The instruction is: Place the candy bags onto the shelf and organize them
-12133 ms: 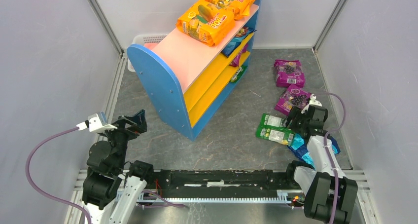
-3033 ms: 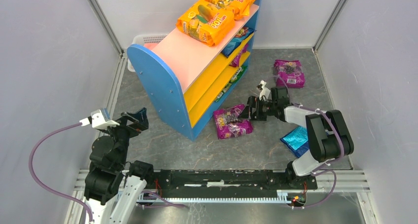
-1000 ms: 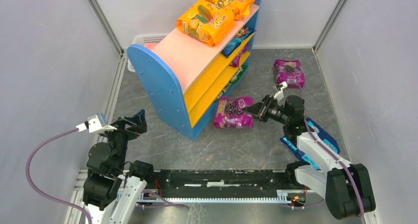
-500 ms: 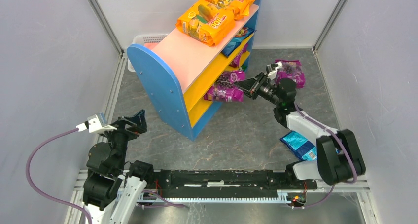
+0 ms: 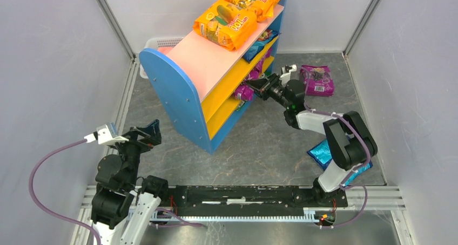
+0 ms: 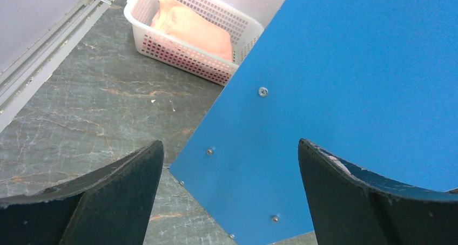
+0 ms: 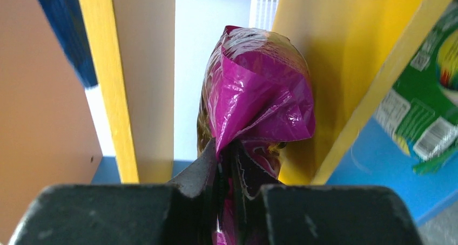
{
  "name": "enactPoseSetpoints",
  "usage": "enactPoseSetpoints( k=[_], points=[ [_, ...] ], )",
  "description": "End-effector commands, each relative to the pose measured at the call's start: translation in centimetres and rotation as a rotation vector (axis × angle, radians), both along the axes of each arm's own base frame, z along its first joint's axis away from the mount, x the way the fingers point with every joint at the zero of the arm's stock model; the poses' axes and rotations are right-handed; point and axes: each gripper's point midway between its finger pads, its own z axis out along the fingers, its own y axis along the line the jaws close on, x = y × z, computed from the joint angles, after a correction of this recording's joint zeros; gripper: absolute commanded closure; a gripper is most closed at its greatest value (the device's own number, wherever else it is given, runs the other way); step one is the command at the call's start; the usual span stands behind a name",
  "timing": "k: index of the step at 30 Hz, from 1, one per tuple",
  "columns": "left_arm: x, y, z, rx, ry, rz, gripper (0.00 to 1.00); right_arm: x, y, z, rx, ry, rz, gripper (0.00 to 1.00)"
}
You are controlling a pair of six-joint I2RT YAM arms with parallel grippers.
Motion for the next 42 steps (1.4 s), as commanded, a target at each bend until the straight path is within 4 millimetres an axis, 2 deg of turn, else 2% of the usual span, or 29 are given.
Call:
enactPoseSetpoints(
  k=[1,5,10,20,22,25,26,30,32,35,37,39,42],
  points=[
    [0.5,0.1,0.5,0.036,-0.011,0.008,0.00,3.3,0.5,5.3,0.065,-0.195,-0.125,0.93],
    [0.7,0.2,0.4,0.038,-0.003,0.011,0.00,5.1,1.0,3.9,0.062,-0.166,-0.179,0.93],
    [0.8,0.3,0.4,0.038,0.000,0.022,0.00,6.1,0.5,2.4,0.048,-0.128,-0.260,0.93],
    [1.1,0.2,0.1,0.042,0.016,0.021,0.00,6.4,0.8,1.5,0.018,-0.096,-0.315,0.90],
    [1.1,0.2,0.2,0.041,0.015,0.023,0.00,6.4,0.9,1.5,0.015,-0.100,-0.314,0.85],
    [1.1,0.3,0.1,0.042,0.016,0.024,0.00,5.6,1.0,1.9,0.022,-0.121,-0.289,0.66],
    [1.1,0.3,0.1,0.042,0.016,0.024,0.00,5.3,1.0,2.2,0.026,-0.133,-0.278,0.63],
    [1.0,0.3,0.2,0.040,0.010,0.024,0.00,2.9,1.0,3.4,-0.017,-0.183,-0.218,0.52],
    [0.9,0.3,0.2,0.040,0.006,0.024,0.00,1.2,0.6,2.8,-0.084,-0.200,-0.185,0.49],
    [0.8,0.3,0.3,0.039,-0.001,0.022,0.00,-1.1,-0.6,0.9,-0.269,-0.248,-0.137,0.44],
    [0.7,0.3,0.4,0.039,-0.007,0.018,0.00,-2.3,-2.5,-1.5,-0.447,-0.249,-0.114,0.40],
    [0.5,0.3,0.5,0.038,-0.013,0.016,0.00,-4.0,-5.1,-5.3,-0.630,-0.188,-0.082,0.37],
    [0.4,0.3,0.6,0.037,-0.020,0.014,0.00,-7.2,-8.9,-9.7,-0.843,-0.138,-0.049,0.35]
  ],
)
